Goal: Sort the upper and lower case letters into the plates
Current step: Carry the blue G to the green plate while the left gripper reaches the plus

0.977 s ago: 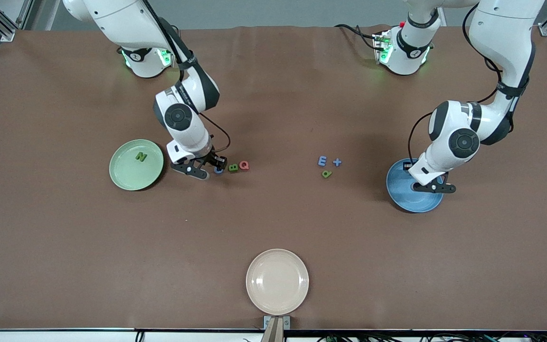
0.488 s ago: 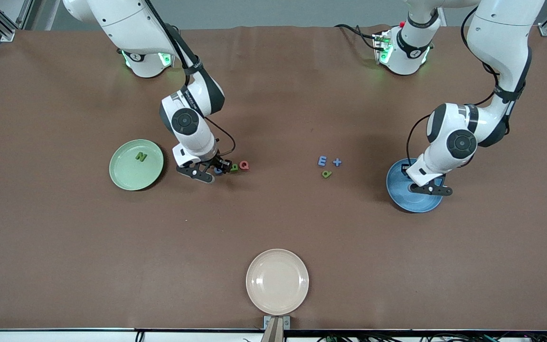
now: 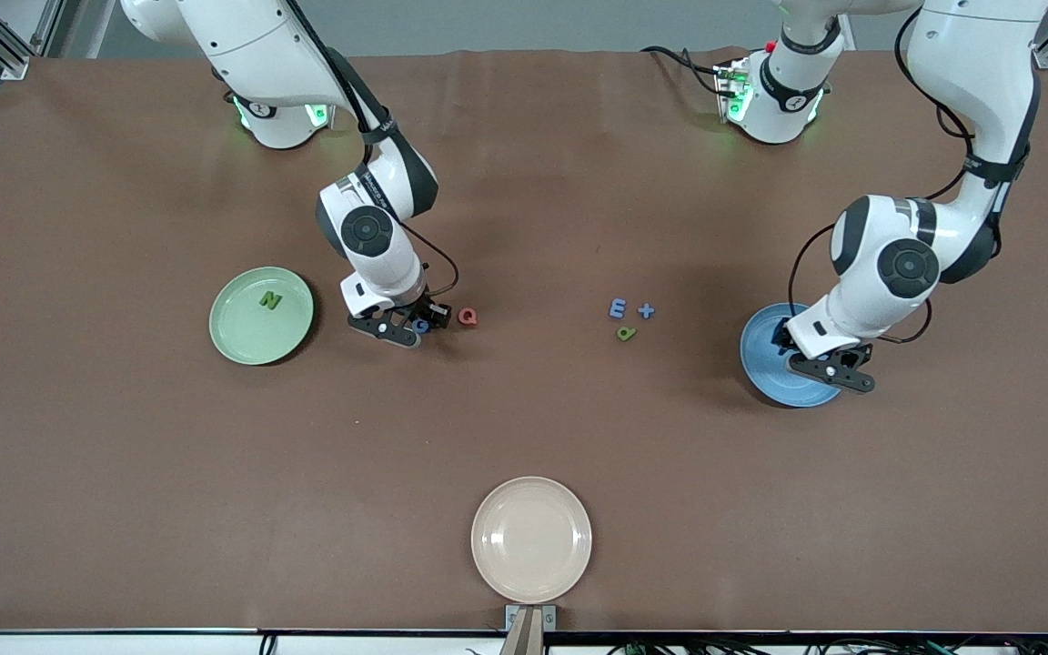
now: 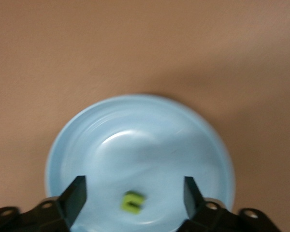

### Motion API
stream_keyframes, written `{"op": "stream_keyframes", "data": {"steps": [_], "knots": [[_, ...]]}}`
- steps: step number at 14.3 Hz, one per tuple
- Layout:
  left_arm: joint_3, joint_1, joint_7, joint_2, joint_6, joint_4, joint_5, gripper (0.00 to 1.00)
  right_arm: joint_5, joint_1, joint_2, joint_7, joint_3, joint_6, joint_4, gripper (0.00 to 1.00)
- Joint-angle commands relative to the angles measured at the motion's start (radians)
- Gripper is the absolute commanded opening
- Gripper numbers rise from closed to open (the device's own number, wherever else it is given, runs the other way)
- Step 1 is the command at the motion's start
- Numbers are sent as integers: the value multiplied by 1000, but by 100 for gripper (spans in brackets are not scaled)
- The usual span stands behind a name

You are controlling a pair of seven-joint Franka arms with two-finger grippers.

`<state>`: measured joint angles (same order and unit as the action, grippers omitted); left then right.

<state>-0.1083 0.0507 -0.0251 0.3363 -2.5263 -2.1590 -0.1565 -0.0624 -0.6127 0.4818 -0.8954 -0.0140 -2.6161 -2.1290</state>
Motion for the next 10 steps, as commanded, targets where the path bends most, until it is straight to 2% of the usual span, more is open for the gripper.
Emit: {"op": "stream_keyframes", "data": {"steps": [1, 4, 10], "knots": [[-85, 3, 274, -4, 14, 31, -1, 100, 1, -10, 15, -17, -11, -4, 4, 34], [-151, 32, 494, 30, 14, 74, -3, 100, 3, -4, 15, -17, -11, -5, 6, 34], [-154, 159, 811, 38, 17, 42, -9, 100, 4, 2, 15, -10, -12, -9, 15, 28]]}}
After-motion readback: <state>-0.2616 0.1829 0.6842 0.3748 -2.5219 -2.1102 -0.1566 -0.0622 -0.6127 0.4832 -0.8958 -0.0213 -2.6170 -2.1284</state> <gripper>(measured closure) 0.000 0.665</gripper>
